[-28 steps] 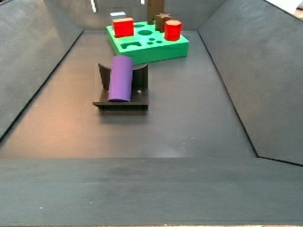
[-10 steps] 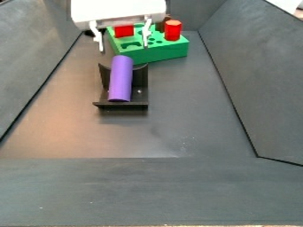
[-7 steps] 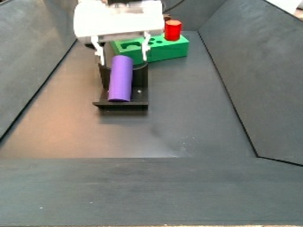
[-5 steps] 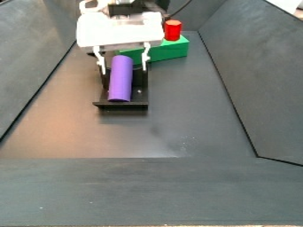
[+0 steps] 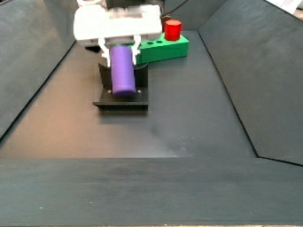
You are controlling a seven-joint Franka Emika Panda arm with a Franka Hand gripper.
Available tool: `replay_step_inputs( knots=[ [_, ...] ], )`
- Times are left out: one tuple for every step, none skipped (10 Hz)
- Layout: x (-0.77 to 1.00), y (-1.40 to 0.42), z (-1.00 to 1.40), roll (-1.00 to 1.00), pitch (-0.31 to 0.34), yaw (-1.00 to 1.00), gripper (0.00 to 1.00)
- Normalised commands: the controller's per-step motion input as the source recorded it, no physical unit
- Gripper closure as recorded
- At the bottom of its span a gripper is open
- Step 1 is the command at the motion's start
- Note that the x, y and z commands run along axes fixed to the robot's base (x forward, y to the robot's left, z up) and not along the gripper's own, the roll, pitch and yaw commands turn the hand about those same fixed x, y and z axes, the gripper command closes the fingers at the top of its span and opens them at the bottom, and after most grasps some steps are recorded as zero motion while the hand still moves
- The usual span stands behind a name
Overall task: Pick up the round object. Move up. Place the round object on the fixture. Regrasp the round object. Move to above the board. Insert the round object.
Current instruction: Move to above the board.
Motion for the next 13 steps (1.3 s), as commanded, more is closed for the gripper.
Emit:
replay_step_inputs(
  knots=[
    [-0.01,-0.12,1.0,-0.02,0.123,0.01,1.0],
    [-0.01,-0.11,1.0,-0.03,0.121,0.04,1.0],
    [-0.01,-0.1,1.0,-0.05,0.106,0.07,1.0],
    [-0.01,-0.1,1.0,-0.05,0.099,0.09,1.0],
    [-0.01,-0.09,1.0,-0.05,0.076,0.1,1.0],
    [-0.01,-0.09,1.0,-0.05,0.063,0.1,1.0],
    [-0.01,-0.08,1.0,-0.04,0.052,0.1,1.0],
    [0.0,-0.08,1.0,-0.04,0.042,0.09,1.0],
    [0.0,-0.07,1.0,-0.04,0.039,0.08,1.0],
    [0.0,-0.07,1.0,-0.03,0.041,0.08,1.0],
    [0.01,-0.06,1.0,-0.03,0.046,0.06,1.0],
    [0.01,-0.06,0.92,-0.03,0.05,0.06,1.0],
    [0.01,-0.04,0.7,-0.03,0.063,0.05,1.0]
  ],
)
